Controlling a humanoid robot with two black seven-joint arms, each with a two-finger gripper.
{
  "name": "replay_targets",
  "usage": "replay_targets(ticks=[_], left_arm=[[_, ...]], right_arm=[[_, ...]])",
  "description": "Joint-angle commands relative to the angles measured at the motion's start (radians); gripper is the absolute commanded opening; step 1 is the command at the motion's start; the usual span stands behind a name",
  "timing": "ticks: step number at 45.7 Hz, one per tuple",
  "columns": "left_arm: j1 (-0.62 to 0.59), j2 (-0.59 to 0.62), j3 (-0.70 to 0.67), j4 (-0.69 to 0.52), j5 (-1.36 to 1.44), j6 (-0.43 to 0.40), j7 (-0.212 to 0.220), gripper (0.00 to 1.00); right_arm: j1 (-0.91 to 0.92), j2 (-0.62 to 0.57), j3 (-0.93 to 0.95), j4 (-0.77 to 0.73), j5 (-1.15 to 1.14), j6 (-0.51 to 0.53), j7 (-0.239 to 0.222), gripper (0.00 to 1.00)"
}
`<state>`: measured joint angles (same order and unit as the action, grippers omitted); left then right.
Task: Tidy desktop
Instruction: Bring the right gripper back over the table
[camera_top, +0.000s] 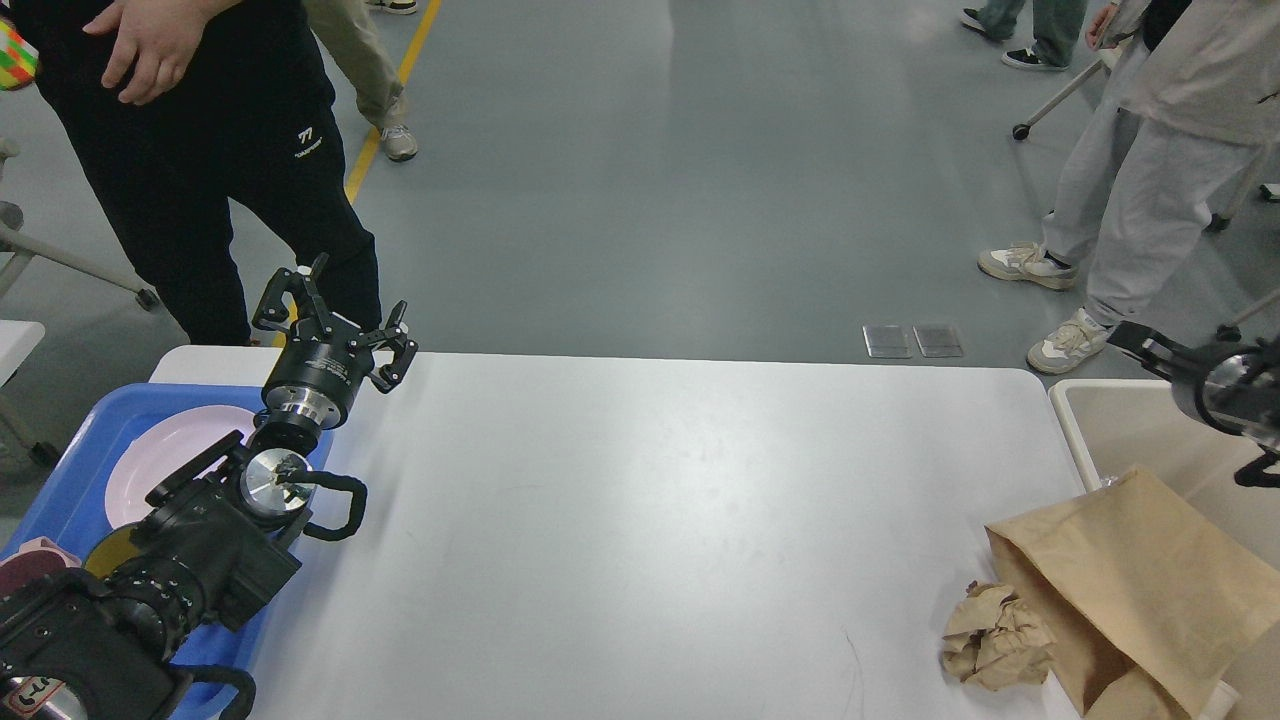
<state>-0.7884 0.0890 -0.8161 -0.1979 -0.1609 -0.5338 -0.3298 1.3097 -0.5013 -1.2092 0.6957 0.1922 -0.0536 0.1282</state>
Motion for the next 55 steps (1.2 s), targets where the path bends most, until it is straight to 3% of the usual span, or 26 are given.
replay_targets(ticks=[1,8,18,23,29,35,48,55], left_arm=[[0.0,0.0,0.0,0.0,0.0,0.0,0.0,0.97],[0.0,0.0,0.0,0.0,0.0,0.0,0.0,0.97],[0.001,0.0,0.0,0.0,0.0,0.0,0.0,0.97],[0.0,0.0,0.0,0.0,0.001,0.0,0.0,0.97],[0.0,0.0,0.0,0.0,0.0,0.0,0.0,0.97],[0.0,0.0,0.0,0.0,0.0,0.0,0.0,0.97],[0.0,0.0,0.0,0.0,0.0,0.0,0.0,0.97],[0.0,0.0,0.0,0.0,0.0,0.0,0.0,0.97]], right_arm=[[0.179,0.085,-0.087,0.128,0.007,0.066,0.001,1.0],[0.347,0.168,-0.098,0.223,0.009,0.303,0.001,1.0],[0.562,0.233,-0.096,0.252,0.01,0.75,0.001,1.0],[0.677,0.237,-0.102,0.295,0.009,0.908,0.001,1.0],[0.793,0.24,-0.125,0.36,0.006,0.963,0.001,1.0],[0.79,0.242,-0.132,0.358,-0.003,0.945,-0.001,1.0],[0.571,0.15,-0.136,0.315,-0.017,0.936,-0.001,1.0],[0.39,0.07,-0.135,0.214,-0.072,0.911,-0.002,1.0]])
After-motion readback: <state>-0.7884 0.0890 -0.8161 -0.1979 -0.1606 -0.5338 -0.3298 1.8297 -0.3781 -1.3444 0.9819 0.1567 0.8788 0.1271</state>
